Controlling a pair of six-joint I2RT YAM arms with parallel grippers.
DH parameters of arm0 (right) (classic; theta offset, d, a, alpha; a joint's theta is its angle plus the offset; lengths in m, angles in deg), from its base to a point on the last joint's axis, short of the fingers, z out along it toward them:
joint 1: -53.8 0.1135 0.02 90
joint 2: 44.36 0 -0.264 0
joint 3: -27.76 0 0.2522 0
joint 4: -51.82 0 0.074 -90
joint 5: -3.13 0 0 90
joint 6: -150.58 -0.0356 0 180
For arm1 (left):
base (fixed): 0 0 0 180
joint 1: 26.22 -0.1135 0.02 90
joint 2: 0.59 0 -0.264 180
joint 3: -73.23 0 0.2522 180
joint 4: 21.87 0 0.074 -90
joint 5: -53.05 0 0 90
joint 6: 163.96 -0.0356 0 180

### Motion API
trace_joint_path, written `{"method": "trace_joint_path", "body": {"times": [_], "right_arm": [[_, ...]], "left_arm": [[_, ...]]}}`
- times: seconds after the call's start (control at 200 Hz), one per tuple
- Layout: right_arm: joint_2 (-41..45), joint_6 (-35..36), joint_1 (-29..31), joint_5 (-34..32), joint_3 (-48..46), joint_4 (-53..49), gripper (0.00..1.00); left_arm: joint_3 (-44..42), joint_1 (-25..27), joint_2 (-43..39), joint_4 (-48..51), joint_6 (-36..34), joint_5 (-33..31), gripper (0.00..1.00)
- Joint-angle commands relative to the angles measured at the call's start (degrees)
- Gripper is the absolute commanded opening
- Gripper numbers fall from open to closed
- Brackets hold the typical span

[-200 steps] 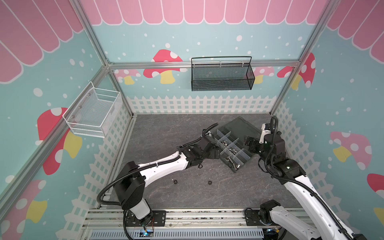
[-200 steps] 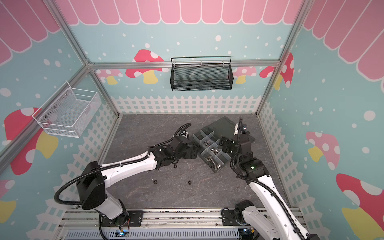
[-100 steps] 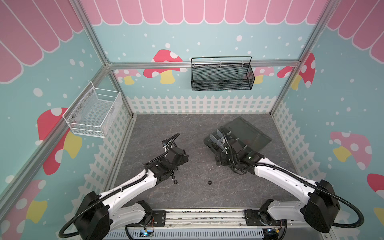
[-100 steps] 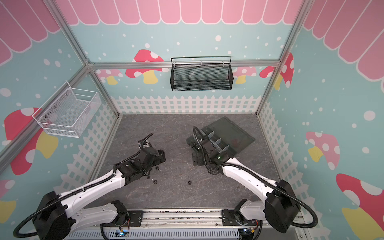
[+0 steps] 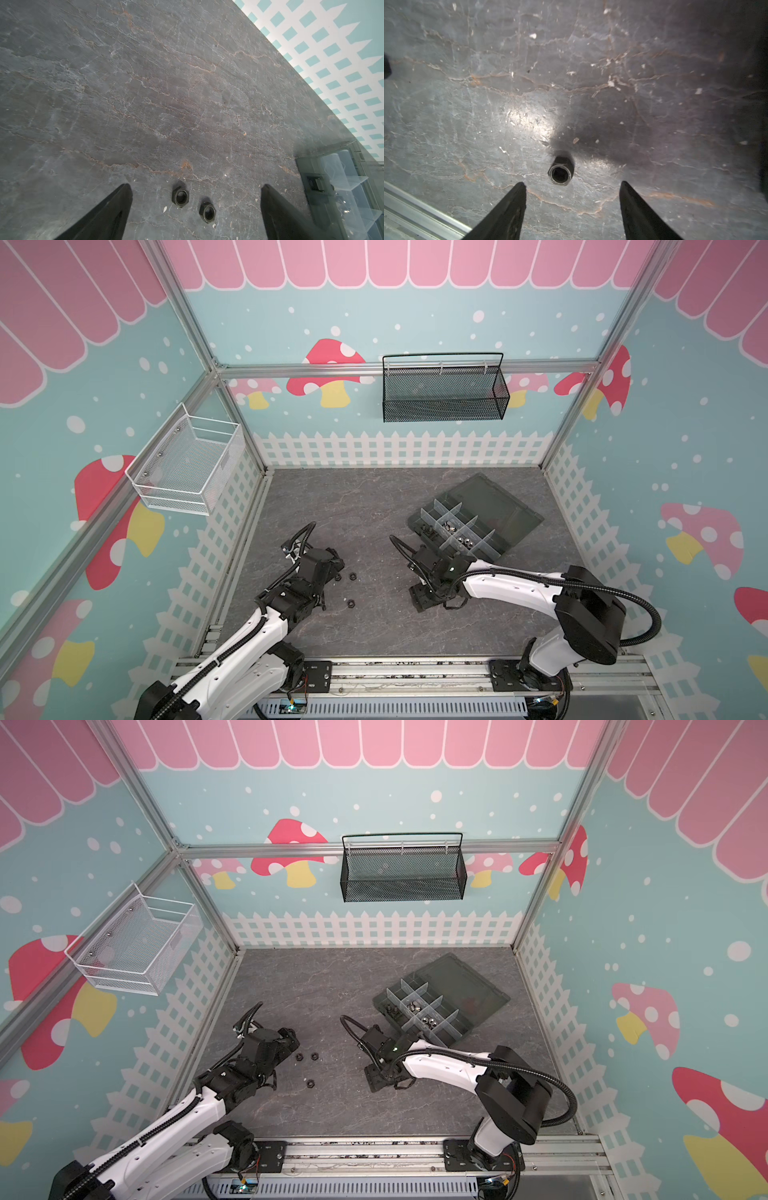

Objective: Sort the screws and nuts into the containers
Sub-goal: 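Close the right gripper on the black hex nut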

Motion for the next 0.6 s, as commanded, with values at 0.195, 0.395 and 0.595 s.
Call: {"method": "trace_joint_path", "body": {"times": [0.195, 0.395, 0.595], "right_arm": [[-5.6, 1.1, 2.0, 1.8, 3.4, -1.8, 0.57], [-6.6, -0.5, 2.1, -1.5, 2.9, -2.2, 0.57], [-7.4, -1.8, 2.1, -4.6, 2.5, -2.2, 0.48]], "left_arm": [[-0.5, -0.9, 0.2, 0.1, 1.9, 1.0, 0.97], [-0.7, -1.3, 0.8, -0.3, 1.8, 1.5, 0.97], [-0.8, -1.8, 1.8, -1.7, 2.0, 3.3, 0.97]]}}
